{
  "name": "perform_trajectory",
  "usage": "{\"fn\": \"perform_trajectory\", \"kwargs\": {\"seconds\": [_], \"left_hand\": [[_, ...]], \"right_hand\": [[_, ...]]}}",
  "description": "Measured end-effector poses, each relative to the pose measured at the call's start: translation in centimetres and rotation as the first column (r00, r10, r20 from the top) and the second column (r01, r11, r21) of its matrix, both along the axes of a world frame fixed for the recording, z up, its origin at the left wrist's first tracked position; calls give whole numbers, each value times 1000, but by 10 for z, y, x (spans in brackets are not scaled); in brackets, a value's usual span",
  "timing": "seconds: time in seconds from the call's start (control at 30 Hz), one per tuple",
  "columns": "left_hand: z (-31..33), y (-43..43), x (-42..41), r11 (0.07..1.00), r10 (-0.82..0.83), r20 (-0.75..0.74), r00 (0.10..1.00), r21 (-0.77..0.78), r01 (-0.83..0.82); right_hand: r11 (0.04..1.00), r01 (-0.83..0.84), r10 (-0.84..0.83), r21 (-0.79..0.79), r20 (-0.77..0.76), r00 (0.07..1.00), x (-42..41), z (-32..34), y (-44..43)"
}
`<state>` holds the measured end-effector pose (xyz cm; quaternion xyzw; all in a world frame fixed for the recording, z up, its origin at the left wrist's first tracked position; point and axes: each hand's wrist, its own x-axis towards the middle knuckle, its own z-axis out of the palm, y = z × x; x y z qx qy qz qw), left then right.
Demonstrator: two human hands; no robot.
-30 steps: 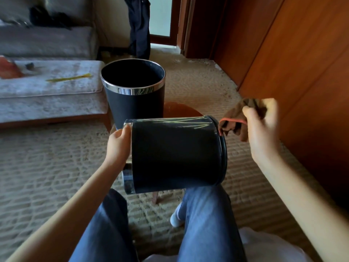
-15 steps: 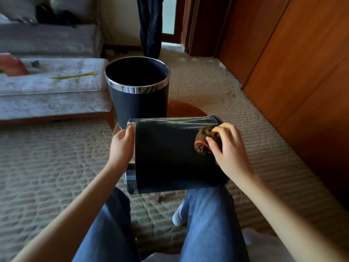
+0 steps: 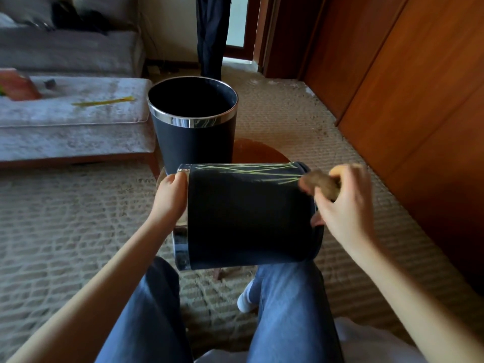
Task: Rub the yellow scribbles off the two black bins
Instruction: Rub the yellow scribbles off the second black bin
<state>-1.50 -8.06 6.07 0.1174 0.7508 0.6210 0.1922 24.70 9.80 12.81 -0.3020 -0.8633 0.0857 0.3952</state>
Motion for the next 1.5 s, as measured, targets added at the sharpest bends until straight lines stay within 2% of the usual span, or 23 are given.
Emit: {"fn": "perform_trajectory", "kwargs": {"seconds": [0.07,0.13,0.2,0.23,0.43,0.57,0.63,0.73,0.83,0.97,1.03,1.17,1.23,1.33,1.5], "left_hand": [[0,-1,-1,1000,6,-13,1000,1,-6],[0,1,-2,1000,4,-37,999,4,-4],[-1,1,-6,1000,-27,-59,998,-3,27],[-2,1,-9,999,-49,-63,997,-12,48],[-4,10,-20,1000,-4,64,998,-30,6],[0,3,-8,1000,-16,9,1000,-5,16],[-1,0,0,1000,-24,-28,999,-9,24],[2,-3,11,1000,-17,-65,998,8,18],[-3,-6,12,1000,-7,-85,996,6,8],[-6,-6,10,1000,7,-85,996,-11,-8],[-5,-4,6,1000,4,-76,997,-30,-7],[-3,3,-6,999,5,-31,999,-50,-6],[-1,7,-11,998,3,-13,1000,-61,-4],[0,8,-14,998,-17,-12,1000,-55,16],[1,6,-10,999,-17,-50,999,-36,15]], "right_hand": [[991,-18,23,130,-39,999,-3,7,2],[972,-91,64,215,133,989,-8,-7,4],[958,-208,140,198,311,940,-7,-32,3],[958,-233,166,170,335,927,-4,-41,1],[947,-266,201,182,311,929,21,-62,-9],[951,-266,213,158,290,933,23,-65,-8],[953,-274,234,130,260,937,13,-60,-6],[956,-285,251,67,314,916,-10,-44,11],[972,-208,234,-107,426,874,-36,-20,32],[939,-124,286,-320,532,797,-63,5,51],[942,-138,286,-307,515,808,-56,4,47],[960,-279,255,18,353,900,3,-37,5],[938,-332,285,100,320,903,26,-62,-10],[923,-366,325,122,267,907,27,-72,-9],[914,-401,378,65,224,898,-14,-47,12]]}}
